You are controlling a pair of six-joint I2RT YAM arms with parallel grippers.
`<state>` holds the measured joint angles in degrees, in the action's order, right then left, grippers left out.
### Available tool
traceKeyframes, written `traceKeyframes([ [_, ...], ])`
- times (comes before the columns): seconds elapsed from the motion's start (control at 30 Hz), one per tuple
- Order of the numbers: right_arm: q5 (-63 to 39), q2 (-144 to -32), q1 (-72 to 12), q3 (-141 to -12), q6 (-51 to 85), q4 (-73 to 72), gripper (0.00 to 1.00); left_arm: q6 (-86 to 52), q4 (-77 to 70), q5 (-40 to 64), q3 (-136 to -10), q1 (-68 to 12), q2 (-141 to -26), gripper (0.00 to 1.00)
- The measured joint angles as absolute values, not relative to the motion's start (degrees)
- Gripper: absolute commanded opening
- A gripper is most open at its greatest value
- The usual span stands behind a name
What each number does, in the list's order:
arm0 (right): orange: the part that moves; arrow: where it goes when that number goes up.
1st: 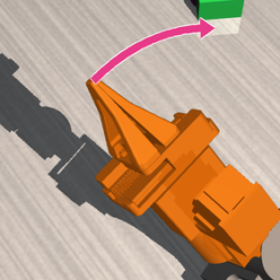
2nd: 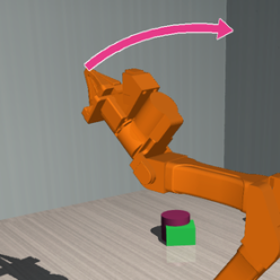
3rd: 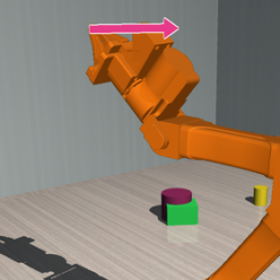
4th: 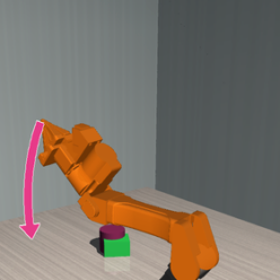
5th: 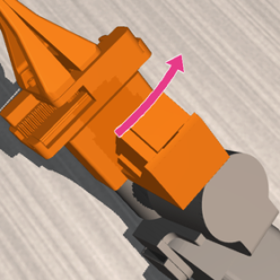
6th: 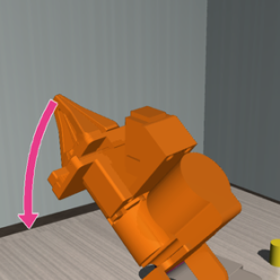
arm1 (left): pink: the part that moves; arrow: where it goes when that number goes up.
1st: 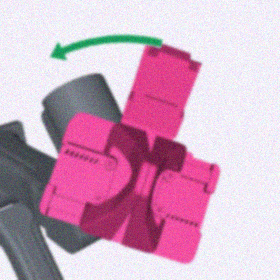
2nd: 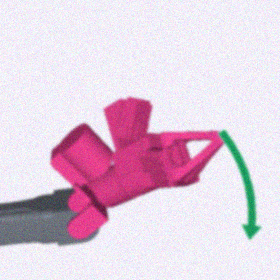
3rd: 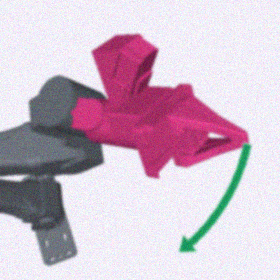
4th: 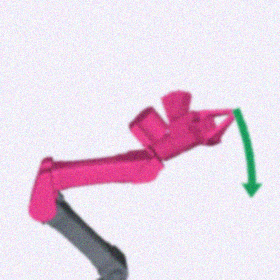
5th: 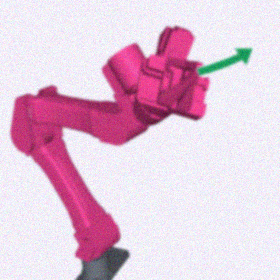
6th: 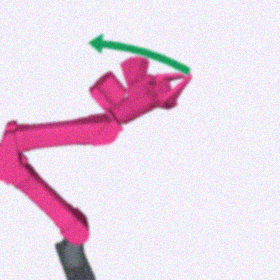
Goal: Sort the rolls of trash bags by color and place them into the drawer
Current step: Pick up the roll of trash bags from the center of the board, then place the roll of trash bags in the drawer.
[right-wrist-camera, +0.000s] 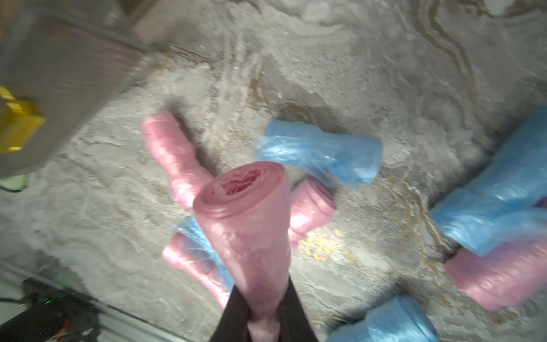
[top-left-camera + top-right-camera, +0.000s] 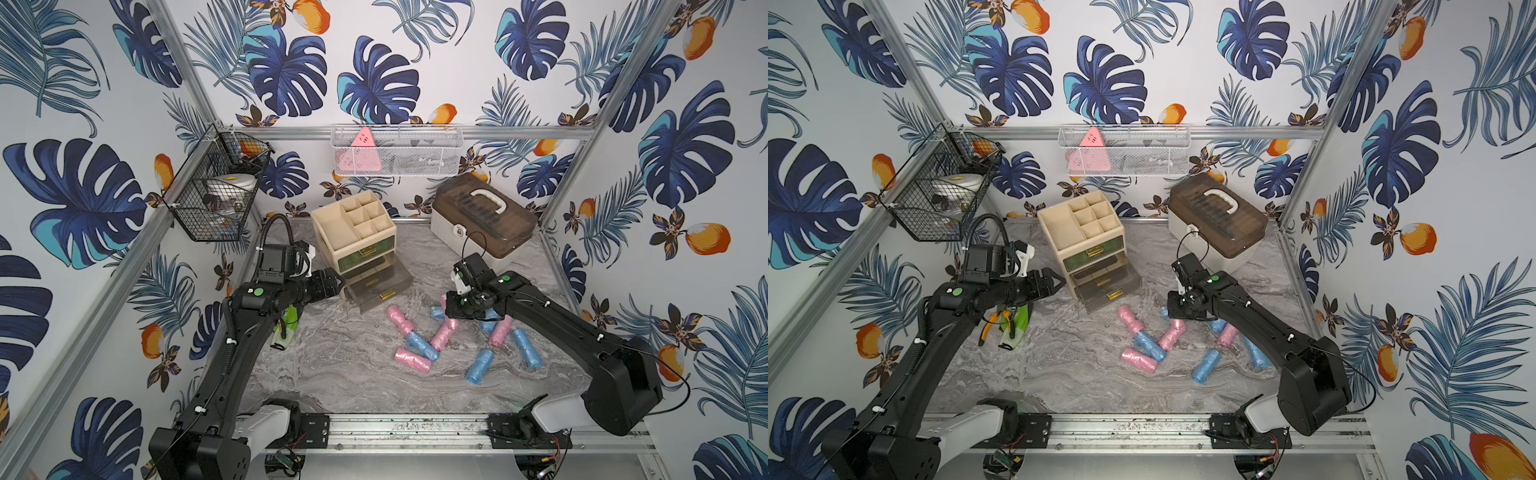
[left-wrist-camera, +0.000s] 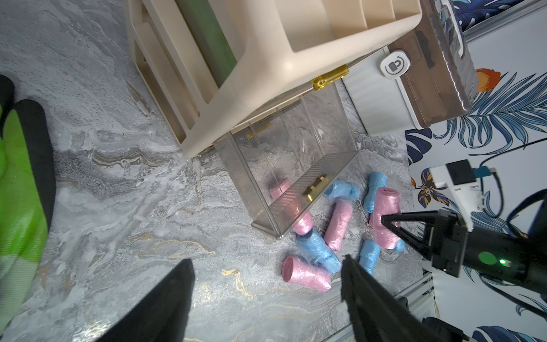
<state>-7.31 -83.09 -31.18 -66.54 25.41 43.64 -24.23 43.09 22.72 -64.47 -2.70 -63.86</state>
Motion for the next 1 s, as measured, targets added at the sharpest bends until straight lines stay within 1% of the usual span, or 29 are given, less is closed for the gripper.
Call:
traceKeyframes([
  [0.1, -12.86, -84.53, -31.18, -70.81, 26.79, 40.88, 0.11, -24.23, 43.09, 22.68, -64.47, -2.63, -63.86, 0.82],
  [0.3, -24.56, -92.58, -31.18, -78.76, 32.14, 33.74, 0.11, -24.23, 43.13, 22.7, -64.47, -2.5, -63.75, 0.82],
  [0.43, -29.82, -97.27, -31.4, -82.08, 37.19, 28.29, 0.13, -24.23, 43.31, 22.68, -64.47, -2.22, -63.37, 0.82],
  [0.6, -33.28, -103.11, -32.12, -87.15, 41.41, 24.01, 0.12, -24.18, 43.31, 22.72, -64.42, -1.85, -63.31, 0.82],
  [0.73, -34.22, -108.05, -35.22, -92.31, 41.47, 23.7, 0.12, -24.03, 43.31, 22.9, -64.42, -1.56, -63.44, 0.82],
  [1.0, -34.59, -111.28, -35.86, -93.45, 43.07, 22.37, 0.14, -24.01, 43.35, 23.4, -64.38, -1.3, -63.53, 0.82],
])
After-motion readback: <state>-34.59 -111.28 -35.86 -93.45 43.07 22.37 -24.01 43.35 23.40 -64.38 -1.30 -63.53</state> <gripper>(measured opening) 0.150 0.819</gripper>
